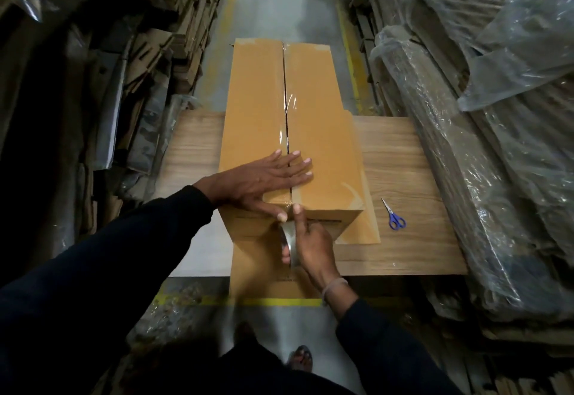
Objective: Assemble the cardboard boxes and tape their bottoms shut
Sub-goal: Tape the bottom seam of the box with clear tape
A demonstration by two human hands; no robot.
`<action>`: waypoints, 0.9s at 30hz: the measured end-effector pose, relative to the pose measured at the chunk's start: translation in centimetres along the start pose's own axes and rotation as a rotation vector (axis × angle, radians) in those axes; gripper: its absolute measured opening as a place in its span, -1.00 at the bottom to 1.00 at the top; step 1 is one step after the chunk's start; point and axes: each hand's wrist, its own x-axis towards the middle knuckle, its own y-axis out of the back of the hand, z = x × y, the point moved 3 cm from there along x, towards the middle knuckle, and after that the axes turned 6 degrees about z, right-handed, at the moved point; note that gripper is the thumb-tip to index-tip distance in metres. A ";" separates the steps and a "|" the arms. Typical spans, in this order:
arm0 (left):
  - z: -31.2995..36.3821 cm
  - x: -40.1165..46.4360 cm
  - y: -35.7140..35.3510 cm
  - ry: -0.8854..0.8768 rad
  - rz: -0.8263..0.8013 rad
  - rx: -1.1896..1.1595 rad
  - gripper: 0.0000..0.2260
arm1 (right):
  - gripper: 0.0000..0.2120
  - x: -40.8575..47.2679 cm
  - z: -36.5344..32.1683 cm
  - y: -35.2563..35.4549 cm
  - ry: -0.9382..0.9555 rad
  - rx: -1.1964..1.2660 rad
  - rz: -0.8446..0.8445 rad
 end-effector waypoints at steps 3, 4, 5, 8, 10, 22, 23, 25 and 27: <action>-1.4 0.6 0.1 0.006 0.015 0.008 -0.23 | -0.20 1.3 -0.7 -0.8 -0.012 0.038 0.028; -1.8 0.8 0.1 0.006 0.011 0.019 -0.25 | -0.16 1.7 -0.9 -1.2 -0.023 0.053 0.044; -2.2 1.1 0.1 0.010 0.005 0.032 -0.27 | -0.13 2.0 -1.1 -1.4 -0.036 0.064 0.061; -2.9 1.4 0.0 0.044 -0.003 0.066 -0.32 | -0.14 2.9 -1.4 -1.8 -0.064 0.087 0.079; -3.2 1.4 -0.1 0.044 0.016 0.068 -0.34 | -0.12 3.1 -1.4 -1.8 -0.062 0.094 0.066; -6.7 2.4 0.7 0.019 -0.044 0.078 -0.32 | -0.37 4.5 -3.6 -2.8 -0.002 0.192 -0.009; -6.6 2.3 0.6 0.022 -0.036 0.079 -0.33 | -0.45 4.3 -3.4 -2.6 0.021 0.201 -0.030; -6.5 2.3 0.6 0.033 -0.023 0.083 -0.33 | -0.55 4.7 -2.8 -2.2 0.058 0.234 -0.057; -6.1 2.3 0.6 0.061 -0.016 0.083 -0.31 | -0.64 5.0 -2.9 -1.9 0.087 0.258 -0.097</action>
